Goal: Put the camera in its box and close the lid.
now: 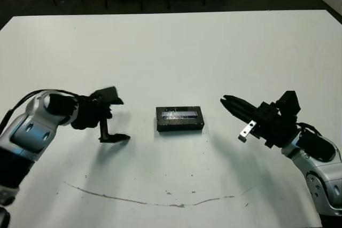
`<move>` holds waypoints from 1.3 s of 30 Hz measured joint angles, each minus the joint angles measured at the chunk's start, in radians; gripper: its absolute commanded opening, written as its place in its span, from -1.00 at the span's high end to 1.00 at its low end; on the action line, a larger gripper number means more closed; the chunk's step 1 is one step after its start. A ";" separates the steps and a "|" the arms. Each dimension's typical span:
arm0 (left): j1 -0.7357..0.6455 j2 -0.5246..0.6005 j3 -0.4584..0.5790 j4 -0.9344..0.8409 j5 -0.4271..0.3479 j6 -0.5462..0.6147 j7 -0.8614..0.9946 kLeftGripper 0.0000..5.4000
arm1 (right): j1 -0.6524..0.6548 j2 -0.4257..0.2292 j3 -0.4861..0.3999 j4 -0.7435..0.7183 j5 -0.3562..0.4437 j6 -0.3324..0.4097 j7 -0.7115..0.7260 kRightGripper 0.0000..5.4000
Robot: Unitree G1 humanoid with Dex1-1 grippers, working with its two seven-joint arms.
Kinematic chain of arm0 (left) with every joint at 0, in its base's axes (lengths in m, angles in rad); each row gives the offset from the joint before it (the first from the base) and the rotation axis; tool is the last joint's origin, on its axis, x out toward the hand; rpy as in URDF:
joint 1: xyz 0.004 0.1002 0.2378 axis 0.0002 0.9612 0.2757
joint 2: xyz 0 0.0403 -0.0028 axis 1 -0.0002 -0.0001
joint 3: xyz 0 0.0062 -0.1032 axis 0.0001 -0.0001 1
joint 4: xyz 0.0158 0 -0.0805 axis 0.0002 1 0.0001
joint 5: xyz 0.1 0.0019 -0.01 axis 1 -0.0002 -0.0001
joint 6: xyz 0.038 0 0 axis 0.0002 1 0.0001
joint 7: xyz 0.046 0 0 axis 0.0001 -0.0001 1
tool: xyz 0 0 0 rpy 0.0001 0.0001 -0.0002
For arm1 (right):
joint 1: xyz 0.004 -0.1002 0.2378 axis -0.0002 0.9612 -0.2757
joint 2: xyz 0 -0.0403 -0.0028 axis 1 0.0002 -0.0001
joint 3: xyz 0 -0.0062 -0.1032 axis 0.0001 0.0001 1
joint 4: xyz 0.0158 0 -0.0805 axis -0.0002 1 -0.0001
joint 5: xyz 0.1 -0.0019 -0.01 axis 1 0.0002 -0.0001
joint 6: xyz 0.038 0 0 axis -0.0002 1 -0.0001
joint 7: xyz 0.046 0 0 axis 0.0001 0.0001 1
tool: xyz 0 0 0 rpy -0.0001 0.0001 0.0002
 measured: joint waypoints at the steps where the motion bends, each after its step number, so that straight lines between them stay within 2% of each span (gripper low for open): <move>1: 0.022 -0.090 0.052 -0.041 -0.037 0.033 0.088 -0.70 | 0.000 0.000 0.000 0.000 -0.001 0.000 -0.003 1.00; 4: 0.070 -0.313 0.125 -0.134 -0.119 0.070 0.287 -0.49 | -0.001 0.001 -0.001 0.004 -0.010 -0.001 -0.017 1.00; 7: 0.076 -0.397 0.114 -0.176 -0.137 0.047 0.368 -0.27 | -0.001 0.001 -0.004 0.006 -0.019 -0.003 -0.026 1.00; 15: 0.068 -0.515 0.000 -0.223 -0.138 0.056 0.521 0.31 | -0.002 0.009 -0.012 0.016 -0.032 -0.020 -0.038 1.00; 20: 0.067 -0.522 -0.106 -0.224 -0.109 0.133 0.578 0.68 | -0.003 0.014 -0.015 0.020 -0.036 -0.028 -0.052 1.00; 24: 0.074 -0.519 -0.186 -0.219 -0.076 0.147 0.597 0.96 | -0.003 0.015 -0.017 0.006 -0.036 -0.019 -0.059 1.00; 31: 0.106 -0.493 -0.301 -0.166 0.001 0.155 0.617 1.00 | -0.003 0.015 -0.016 -0.011 -0.037 0.012 -0.074 1.00; 39: 0.143 -0.491 -0.310 -0.082 0.014 0.068 0.609 1.00 | -0.001 0.015 -0.018 -0.016 -0.034 0.023 -0.074 1.00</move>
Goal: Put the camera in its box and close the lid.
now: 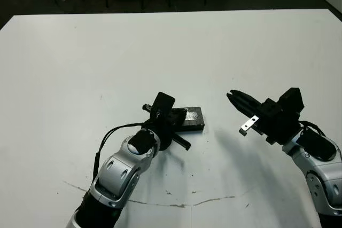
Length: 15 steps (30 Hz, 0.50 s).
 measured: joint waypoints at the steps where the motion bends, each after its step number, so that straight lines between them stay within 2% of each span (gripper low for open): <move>1: 0.002 -0.001 -0.001 0.006 0.004 -0.007 0.001 1.00 | 0.000 0.000 0.000 0.000 0.002 0.000 0.001 1.00; 15: -0.017 -0.050 0.069 0.079 -0.024 -0.006 0.000 1.00 | 0.003 0.000 -0.001 0.011 0.016 -0.027 0.022 1.00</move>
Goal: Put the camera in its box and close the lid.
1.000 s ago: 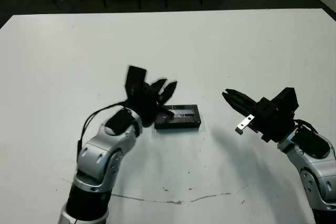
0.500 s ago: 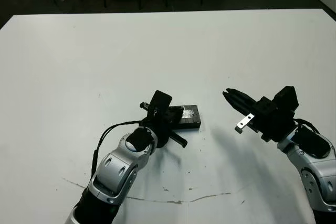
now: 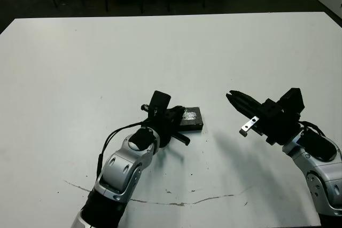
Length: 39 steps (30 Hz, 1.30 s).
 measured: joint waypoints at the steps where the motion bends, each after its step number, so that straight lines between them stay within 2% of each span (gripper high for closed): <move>1: 0.002 0.000 0.005 -0.002 -0.008 0.001 -0.003 1.00 | 0.001 0.000 0.000 0.000 0.000 -0.004 0.000 1.00; 8: 0.061 0.044 0.041 -0.117 -0.044 0.045 -0.034 1.00 | 0.013 0.000 0.000 -0.004 0.004 -0.007 0.006 1.00; 14: 0.139 0.137 0.086 -0.266 -0.064 0.081 -0.066 1.00 | 0.019 0.005 -0.001 -0.003 0.005 -0.027 0.007 1.00; 25: 0.187 0.191 0.366 -0.453 -0.189 -0.001 -0.099 1.00 | 0.016 0.011 -0.005 0.008 -0.003 -0.045 -0.013 1.00; 28: 0.208 0.189 0.427 -0.453 -0.189 -0.092 -0.081 1.00 | 0.016 0.017 -0.005 0.005 -0.019 -0.035 -0.047 1.00; 30: 0.234 0.180 0.464 -0.449 -0.177 -0.192 -0.063 1.00 | 0.016 0.030 -0.007 0.011 -0.022 -0.035 -0.063 1.00; 32: 0.261 0.174 0.488 -0.436 -0.127 -0.340 -0.041 1.00 | 0.018 0.042 -0.011 0.014 -0.029 -0.035 -0.096 1.00; 36: 0.321 0.166 0.510 -0.349 0.029 -0.697 0.024 1.00 | 0.021 0.067 -0.021 0.017 -0.061 -0.045 -0.155 1.00; 39: 0.366 0.133 0.532 -0.292 0.073 -0.824 0.080 1.00 | 0.035 0.101 -0.026 0.021 -0.108 -0.088 -0.223 1.00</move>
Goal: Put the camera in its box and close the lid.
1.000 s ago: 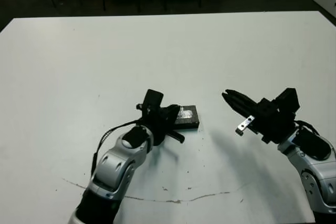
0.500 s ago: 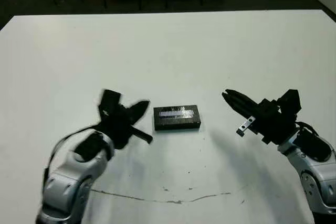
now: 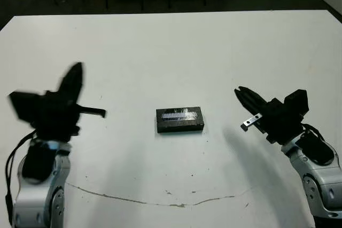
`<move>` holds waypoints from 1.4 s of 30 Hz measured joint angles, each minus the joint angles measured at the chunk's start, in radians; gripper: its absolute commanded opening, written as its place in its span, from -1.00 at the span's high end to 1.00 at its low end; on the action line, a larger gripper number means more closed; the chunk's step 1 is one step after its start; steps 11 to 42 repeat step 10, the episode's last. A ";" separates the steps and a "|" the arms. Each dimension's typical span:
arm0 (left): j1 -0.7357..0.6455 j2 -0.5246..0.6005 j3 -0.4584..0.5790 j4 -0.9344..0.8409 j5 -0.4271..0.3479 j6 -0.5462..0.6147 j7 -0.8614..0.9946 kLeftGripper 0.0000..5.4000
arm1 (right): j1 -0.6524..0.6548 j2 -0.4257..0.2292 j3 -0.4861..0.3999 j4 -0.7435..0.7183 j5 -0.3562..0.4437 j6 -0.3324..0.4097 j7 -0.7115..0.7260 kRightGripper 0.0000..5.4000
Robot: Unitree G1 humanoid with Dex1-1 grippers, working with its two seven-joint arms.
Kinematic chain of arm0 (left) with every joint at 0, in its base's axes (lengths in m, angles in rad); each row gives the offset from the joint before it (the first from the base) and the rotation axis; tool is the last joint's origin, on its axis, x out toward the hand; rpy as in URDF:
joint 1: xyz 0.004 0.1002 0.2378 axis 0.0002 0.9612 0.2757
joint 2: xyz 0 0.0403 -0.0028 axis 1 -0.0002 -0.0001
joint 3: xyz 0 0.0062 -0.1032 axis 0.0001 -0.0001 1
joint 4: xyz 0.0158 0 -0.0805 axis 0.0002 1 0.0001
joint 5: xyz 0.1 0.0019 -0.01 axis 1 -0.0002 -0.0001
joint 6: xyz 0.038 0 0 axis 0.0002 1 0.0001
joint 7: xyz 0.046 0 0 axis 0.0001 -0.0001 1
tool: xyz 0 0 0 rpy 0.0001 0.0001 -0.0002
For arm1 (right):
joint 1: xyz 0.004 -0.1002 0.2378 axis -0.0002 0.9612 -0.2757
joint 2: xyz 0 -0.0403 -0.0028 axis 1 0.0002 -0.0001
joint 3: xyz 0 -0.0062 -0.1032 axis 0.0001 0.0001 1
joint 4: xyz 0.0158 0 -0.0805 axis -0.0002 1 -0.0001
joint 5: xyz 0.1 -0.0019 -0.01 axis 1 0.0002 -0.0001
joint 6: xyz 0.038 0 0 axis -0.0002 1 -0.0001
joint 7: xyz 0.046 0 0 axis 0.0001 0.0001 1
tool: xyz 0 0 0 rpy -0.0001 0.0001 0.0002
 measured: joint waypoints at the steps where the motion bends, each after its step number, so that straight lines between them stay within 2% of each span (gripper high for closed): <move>1: 0.014 -0.009 0.002 0.011 0.003 -0.015 0.013 1.00 | 0.009 0.022 -0.001 -0.002 -0.020 -0.021 -0.033 1.00; 5: 0.028 -0.039 0.006 0.070 0.003 -0.070 0.046 1.00 | 0.047 0.135 0.005 -0.003 -0.085 -0.130 -0.152 1.00; 9: 0.022 -0.062 0.007 0.111 0.008 -0.086 0.087 1.00 | 0.070 0.205 0.016 -0.010 -0.120 -0.136 -0.230 1.00; 42: 0.018 -0.065 0.006 0.121 0.008 -0.089 0.091 1.00 | 0.070 0.209 0.019 -0.011 -0.123 -0.136 -0.233 1.00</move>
